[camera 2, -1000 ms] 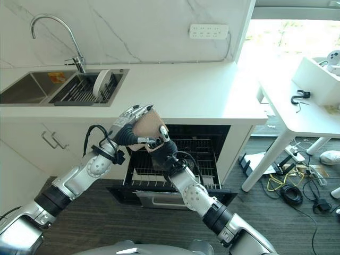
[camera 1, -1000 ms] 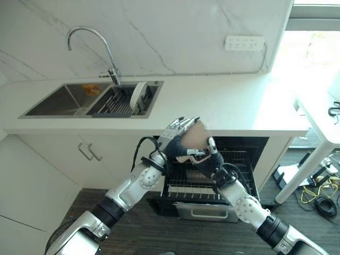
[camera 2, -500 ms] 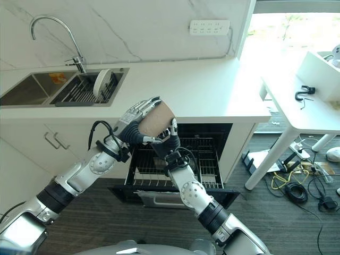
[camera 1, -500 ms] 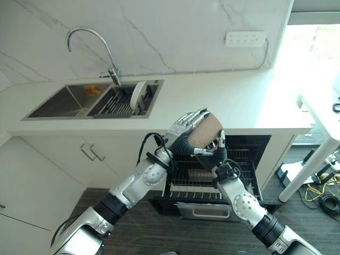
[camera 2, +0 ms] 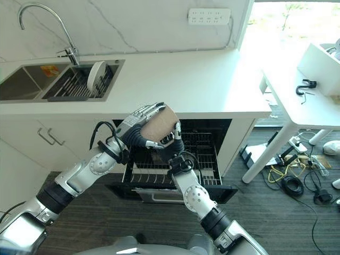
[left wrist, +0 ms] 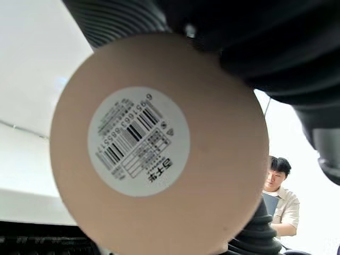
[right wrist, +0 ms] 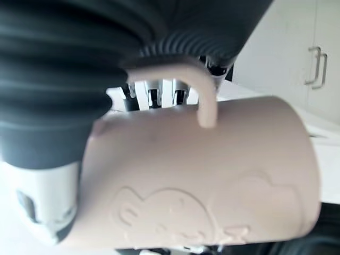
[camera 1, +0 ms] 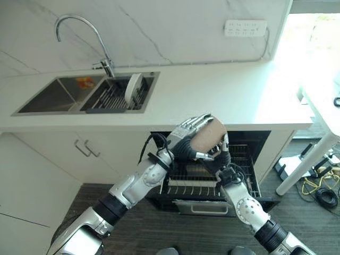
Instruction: Place the dishes in the dishwasher.
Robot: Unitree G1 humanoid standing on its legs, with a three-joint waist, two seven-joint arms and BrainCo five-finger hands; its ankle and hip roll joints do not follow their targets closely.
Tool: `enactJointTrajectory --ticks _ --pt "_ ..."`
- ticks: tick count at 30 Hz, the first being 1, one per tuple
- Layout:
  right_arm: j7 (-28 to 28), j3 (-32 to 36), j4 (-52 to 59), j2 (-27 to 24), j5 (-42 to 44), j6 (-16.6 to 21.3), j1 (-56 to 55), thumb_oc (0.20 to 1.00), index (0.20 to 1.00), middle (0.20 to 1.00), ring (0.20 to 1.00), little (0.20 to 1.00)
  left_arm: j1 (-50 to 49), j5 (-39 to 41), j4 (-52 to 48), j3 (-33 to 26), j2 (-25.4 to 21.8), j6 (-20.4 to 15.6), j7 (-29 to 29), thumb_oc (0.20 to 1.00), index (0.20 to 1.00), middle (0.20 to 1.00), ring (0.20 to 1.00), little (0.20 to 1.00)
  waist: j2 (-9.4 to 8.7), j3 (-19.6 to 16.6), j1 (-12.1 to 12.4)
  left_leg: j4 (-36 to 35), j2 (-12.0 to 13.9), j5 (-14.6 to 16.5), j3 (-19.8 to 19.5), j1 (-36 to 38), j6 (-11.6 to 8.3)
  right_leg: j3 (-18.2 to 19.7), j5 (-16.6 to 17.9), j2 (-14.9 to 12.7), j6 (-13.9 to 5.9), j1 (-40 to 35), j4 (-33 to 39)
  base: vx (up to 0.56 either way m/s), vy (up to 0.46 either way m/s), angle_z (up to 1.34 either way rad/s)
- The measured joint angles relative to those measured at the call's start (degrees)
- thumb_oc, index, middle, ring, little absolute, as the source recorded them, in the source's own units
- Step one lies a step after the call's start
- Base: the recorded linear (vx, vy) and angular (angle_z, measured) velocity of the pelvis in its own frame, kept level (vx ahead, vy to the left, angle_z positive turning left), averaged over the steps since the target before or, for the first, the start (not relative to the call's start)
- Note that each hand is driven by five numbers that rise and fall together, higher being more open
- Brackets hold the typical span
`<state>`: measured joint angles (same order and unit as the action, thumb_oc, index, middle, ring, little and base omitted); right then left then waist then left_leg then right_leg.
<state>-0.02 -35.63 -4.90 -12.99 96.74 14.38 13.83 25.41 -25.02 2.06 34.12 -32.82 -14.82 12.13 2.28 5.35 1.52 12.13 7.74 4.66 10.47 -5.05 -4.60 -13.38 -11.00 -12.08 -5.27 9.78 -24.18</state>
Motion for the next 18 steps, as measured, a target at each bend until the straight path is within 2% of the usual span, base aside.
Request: enactJointTrajectory --ticks 11,18 --pt "3.1 1.4 -0.5 0.0 0.0 -0.4 -1.9 0.2 0.2 0.2 0.2 0.2 -0.4 -0.9 1.1 1.4 -0.7 -2.6 1.6 1.0 1.0 1.0 1.0 1.0 -0.07 0.0 -0.4 0.0 0.0 0.0 0.1 0.2 -0.01 0.1 0.0 0.0 0.0 -0.1 0.0 0.0 0.0 0.0" --pt "5.8 3.4 -0.7 -0.1 0.1 -0.6 -5.8 0.2 0.2 0.2 0.2 0.2 -2.6 -1.1 1.2 1.6 -1.2 -4.0 1.2 1.0 1.0 1.0 1.0 1.0 -0.15 0.1 -1.9 0.0 0.2 0.0 0.4 0.3 -0.01 0.4 0.0 0.2 0.01 -0.1 0.0 0.01 -0.011 -0.02"
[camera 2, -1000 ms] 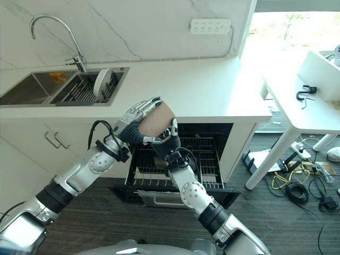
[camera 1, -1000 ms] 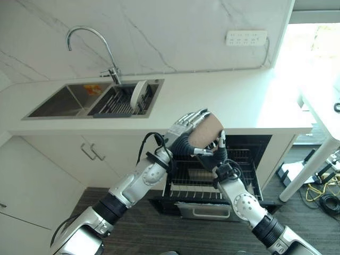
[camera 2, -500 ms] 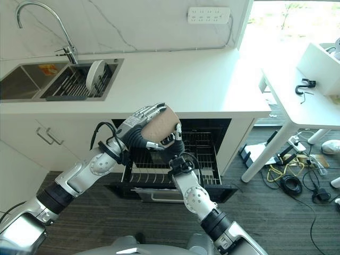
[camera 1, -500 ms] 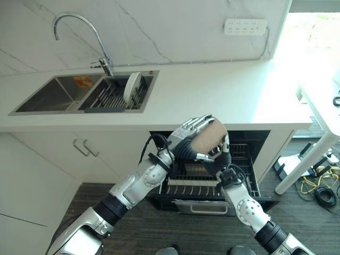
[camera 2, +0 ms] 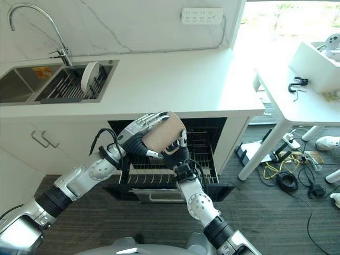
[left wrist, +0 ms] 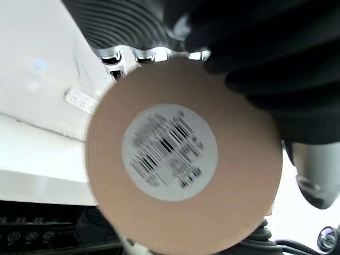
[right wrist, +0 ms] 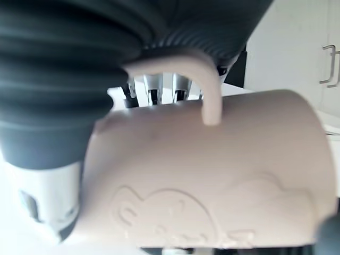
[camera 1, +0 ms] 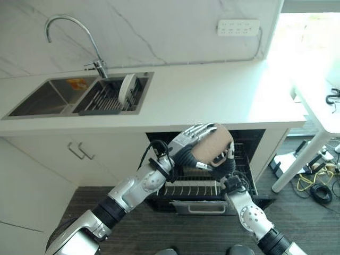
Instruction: Place the dishes in the dishwasher.
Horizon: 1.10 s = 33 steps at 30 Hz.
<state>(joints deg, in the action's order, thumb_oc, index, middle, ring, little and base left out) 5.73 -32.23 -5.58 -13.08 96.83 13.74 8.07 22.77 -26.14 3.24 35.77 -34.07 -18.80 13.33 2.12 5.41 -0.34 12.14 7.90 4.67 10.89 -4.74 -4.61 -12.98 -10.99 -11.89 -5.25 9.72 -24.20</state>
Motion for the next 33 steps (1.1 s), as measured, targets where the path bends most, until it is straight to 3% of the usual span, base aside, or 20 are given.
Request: enactJointTrajectory --ticks 16,22,24,33 --pt "2.0 2.9 -2.1 -0.2 0.7 2.2 -0.4 0.2 0.2 0.2 0.2 0.2 -0.4 0.2 0.0 1.1 -0.8 0.6 -3.5 1.0 1.0 1.0 1.0 1.0 -0.53 1.9 -1.1 1.0 1.1 0.2 1.2 -3.2 -0.33 1.6 0.3 1.2 0.16 4.1 -0.6 0.0 -0.053 -0.06" --pt "0.5 3.3 -4.5 -0.7 0.8 4.0 8.9 0.2 0.2 0.2 0.2 0.2 13.2 1.4 3.6 4.5 -3.3 2.4 -3.7 1.0 1.0 1.0 1.0 1.0 -0.46 8.8 -1.2 3.6 1.5 -0.7 2.3 -10.2 -0.05 3.3 2.8 1.9 1.28 11.7 -1.9 -0.12 -0.013 -0.13" --pt "-0.8 4.0 -5.3 -0.7 0.5 4.0 11.8 0.2 0.2 0.2 0.2 0.2 17.3 2.4 5.4 5.6 -3.5 3.2 -3.5 1.0 1.0 1.0 1.0 1.0 -0.17 11.4 -2.4 3.8 1.5 -0.7 2.5 -10.9 -0.04 3.7 3.0 1.9 1.31 12.6 -2.0 -0.07 0.018 -0.07" --pt "-4.2 5.5 -7.2 -2.7 -2.9 2.4 16.9 0.2 0.2 0.2 0.2 0.2 25.5 3.6 9.2 8.7 -3.7 5.4 -3.4 1.0 1.0 1.0 1.0 1.0 0.03 18.0 -4.4 3.7 1.4 -1.0 2.4 -13.2 0.09 4.3 3.6 2.2 1.64 15.2 -2.2 -0.01 0.003 -0.04"
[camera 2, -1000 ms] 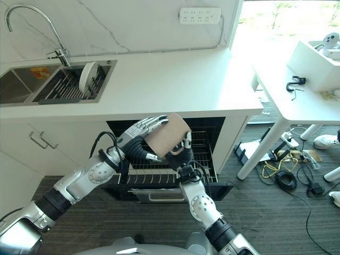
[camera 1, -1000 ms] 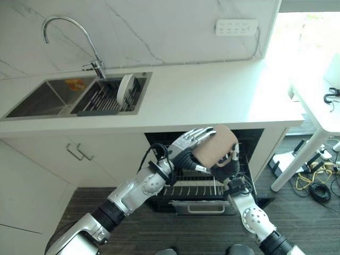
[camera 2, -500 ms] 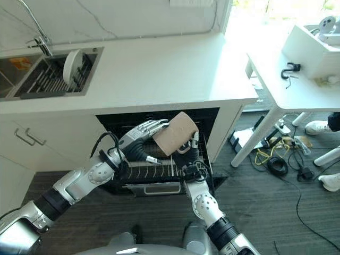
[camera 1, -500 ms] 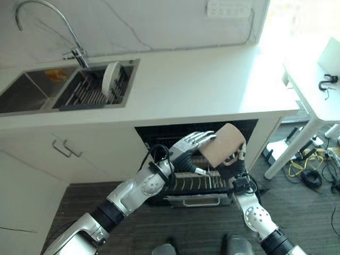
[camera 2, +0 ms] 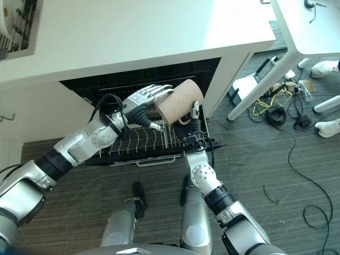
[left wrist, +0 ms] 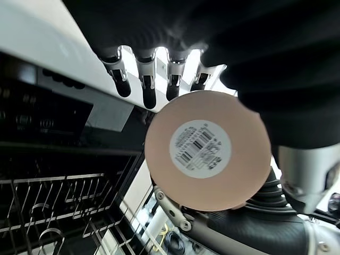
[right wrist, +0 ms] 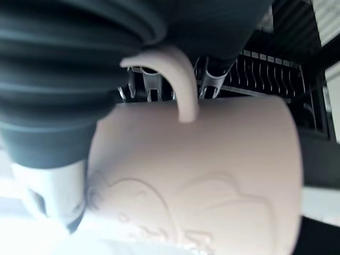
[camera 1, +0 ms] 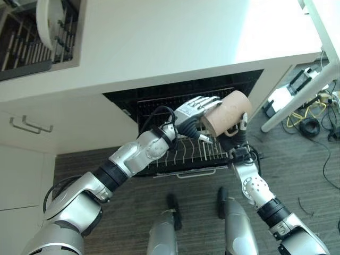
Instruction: Place the dishes in the dishwasher.
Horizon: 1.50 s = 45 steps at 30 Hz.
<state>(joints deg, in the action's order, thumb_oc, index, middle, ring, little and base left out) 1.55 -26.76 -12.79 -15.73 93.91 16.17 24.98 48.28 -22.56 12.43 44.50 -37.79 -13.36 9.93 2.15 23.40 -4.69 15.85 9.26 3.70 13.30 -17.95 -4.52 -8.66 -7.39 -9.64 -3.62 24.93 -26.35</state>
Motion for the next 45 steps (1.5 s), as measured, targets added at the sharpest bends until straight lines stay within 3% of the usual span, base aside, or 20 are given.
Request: enactJointTrajectory --ticks 20,28,35,45 --pt "-8.9 3.7 -6.7 -5.8 -20.6 -11.6 7.6 0.2 0.2 0.2 0.2 0.2 3.6 2.3 4.2 2.3 -1.3 0.3 -3.7 1.0 1.0 1.0 1.0 1.0 -1.31 2.7 -0.1 -0.7 -0.6 -0.1 0.0 -0.9 0.09 0.1 0.2 -0.4 -0.07 1.0 0.2 0.0 0.01 0.0" --pt "-15.2 3.7 -6.7 -8.8 -31.7 -21.1 10.6 0.2 0.2 0.2 0.2 0.2 5.3 2.3 4.2 3.7 -1.3 1.6 -6.8 1.0 1.0 1.0 1.0 1.0 -2.67 3.4 -1.5 -0.5 -0.6 -0.3 0.0 -0.8 0.22 0.2 0.5 -0.4 -0.02 0.9 0.2 0.01 0.024 0.0" --pt "-16.0 1.5 -11.4 -8.9 -37.9 -28.2 15.7 0.2 0.2 0.2 0.2 0.2 8.7 2.5 4.7 7.0 -0.6 1.7 -9.2 1.0 1.0 1.0 1.0 1.0 -3.24 3.7 -1.4 -0.4 -0.6 -0.3 0.0 -0.9 0.21 0.3 0.6 -0.4 0.0 0.9 0.1 0.0 0.0 0.0" --pt "-15.2 -0.8 -19.7 -8.4 -44.5 -33.2 22.8 0.2 0.2 0.2 0.2 0.2 10.2 4.4 7.5 9.2 2.0 1.5 -10.9 1.0 1.0 1.0 1.0 1.0 -3.35 4.0 -1.2 -0.4 -0.7 -0.3 0.2 -1.3 0.22 0.6 0.7 -0.3 -0.09 1.4 0.3 0.0 0.0 0.0"
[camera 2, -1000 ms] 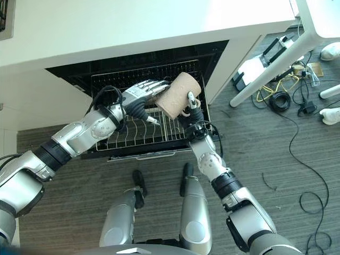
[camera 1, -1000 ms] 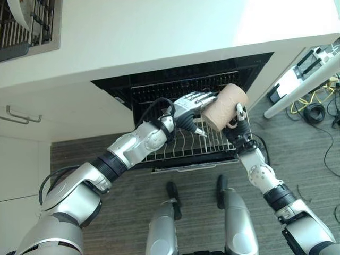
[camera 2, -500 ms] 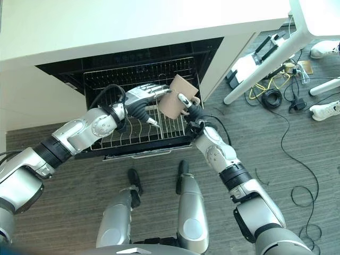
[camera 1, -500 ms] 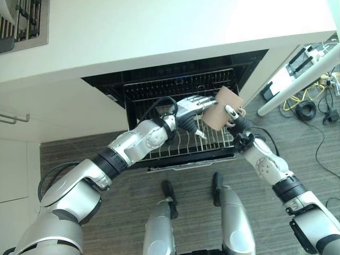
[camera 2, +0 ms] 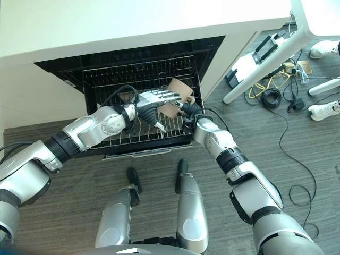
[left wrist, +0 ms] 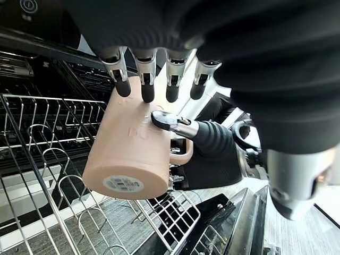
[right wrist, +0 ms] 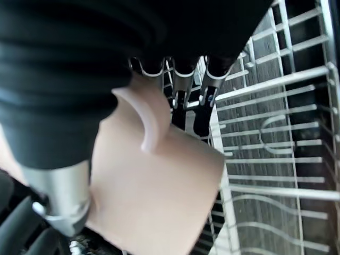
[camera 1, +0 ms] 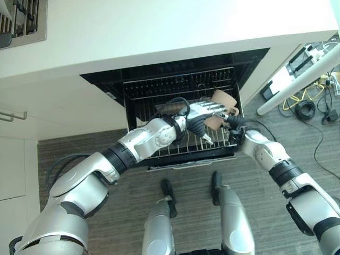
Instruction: Place the dishes in the dishwasher.
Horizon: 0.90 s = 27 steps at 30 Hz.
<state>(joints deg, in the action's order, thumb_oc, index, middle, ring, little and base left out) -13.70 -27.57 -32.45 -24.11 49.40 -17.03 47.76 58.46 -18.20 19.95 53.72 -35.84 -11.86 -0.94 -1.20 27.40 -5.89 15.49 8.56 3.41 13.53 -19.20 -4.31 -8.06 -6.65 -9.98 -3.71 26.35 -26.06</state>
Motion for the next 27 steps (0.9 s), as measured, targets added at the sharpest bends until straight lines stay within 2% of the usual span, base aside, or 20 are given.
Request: enactJointTrajectory --ticks 9,13,22,24,25,26,27 --pt "0.4 -2.1 -10.8 0.8 -6.2 -1.6 9.2 0.2 0.2 0.2 0.2 0.2 3.0 0.0 2.2 1.2 3.2 0.0 -0.7 1.0 1.0 1.0 1.0 1.0 0.23 2.8 0.7 0.6 0.0 -0.1 0.0 -1.9 0.1 0.3 0.7 0.0 0.16 1.7 0.0 0.0 0.0 0.0" --pt "0.3 -2.0 -13.4 0.9 -7.2 -1.6 10.2 0.2 0.2 0.2 0.2 0.2 3.1 0.0 2.5 1.5 3.3 0.1 -0.7 1.0 1.0 1.0 1.0 1.0 0.24 2.8 1.4 0.6 0.0 -0.1 0.0 -2.0 0.14 0.3 0.7 0.0 0.18 2.0 0.0 0.0 0.0 0.0" --pt "0.1 -2.2 -20.4 0.9 -13.3 -5.0 14.8 0.2 0.2 0.2 0.2 0.2 3.2 0.0 2.7 1.9 3.2 0.7 -0.5 1.0 1.0 1.0 1.0 1.0 0.25 2.8 1.8 0.6 -0.2 -1.0 -0.2 -5.0 0.48 0.3 1.5 -0.2 0.18 4.9 0.0 0.0 0.002 0.0" --pt "-0.1 -2.2 -20.7 0.7 -13.6 -5.9 14.8 0.395 0.395 0.395 0.395 0.395 3.3 0.0 2.7 1.9 3.1 0.7 -0.5 1.0 1.0 1.0 1.0 1.0 0.26 2.8 1.8 0.6 -0.3 -1.2 -0.3 -5.7 0.47 0.2 1.6 -0.3 0.21 5.5 0.0 0.0 0.0 0.0" --pt "-0.1 -2.2 -21.0 0.8 -13.7 -6.1 14.7 0.605 0.605 0.605 0.605 0.605 3.3 0.0 2.7 1.9 3.1 0.8 -0.5 1.0 1.0 1.0 1.0 1.0 0.26 2.8 1.8 0.5 -0.3 -1.3 -0.3 -5.9 0.49 0.2 1.6 -0.3 0.23 5.7 0.0 0.0 0.0 0.0" --pt "-0.2 -2.2 -21.0 0.8 -13.8 -6.1 14.7 1.0 1.0 1.0 1.0 1.0 3.3 0.0 2.7 2.0 3.1 0.8 -0.5 1.0 1.0 1.0 1.0 1.0 0.26 2.8 1.8 0.5 -0.3 -1.3 -0.3 -5.9 0.49 0.2 1.6 -0.3 0.23 5.7 0.0 0.0 0.0 0.0" --pt "-0.2 -2.2 -21.1 0.9 -13.9 -6.1 14.8 1.0 1.0 1.0 1.0 1.0 3.3 0.0 2.7 2.0 3.1 0.8 -0.5 1.0 1.0 1.0 1.0 1.0 0.26 2.8 1.8 0.5 -0.3 -1.3 -0.3 -5.9 0.49 0.1 1.6 -0.3 0.23 5.7 0.0 0.0 0.0 0.0"
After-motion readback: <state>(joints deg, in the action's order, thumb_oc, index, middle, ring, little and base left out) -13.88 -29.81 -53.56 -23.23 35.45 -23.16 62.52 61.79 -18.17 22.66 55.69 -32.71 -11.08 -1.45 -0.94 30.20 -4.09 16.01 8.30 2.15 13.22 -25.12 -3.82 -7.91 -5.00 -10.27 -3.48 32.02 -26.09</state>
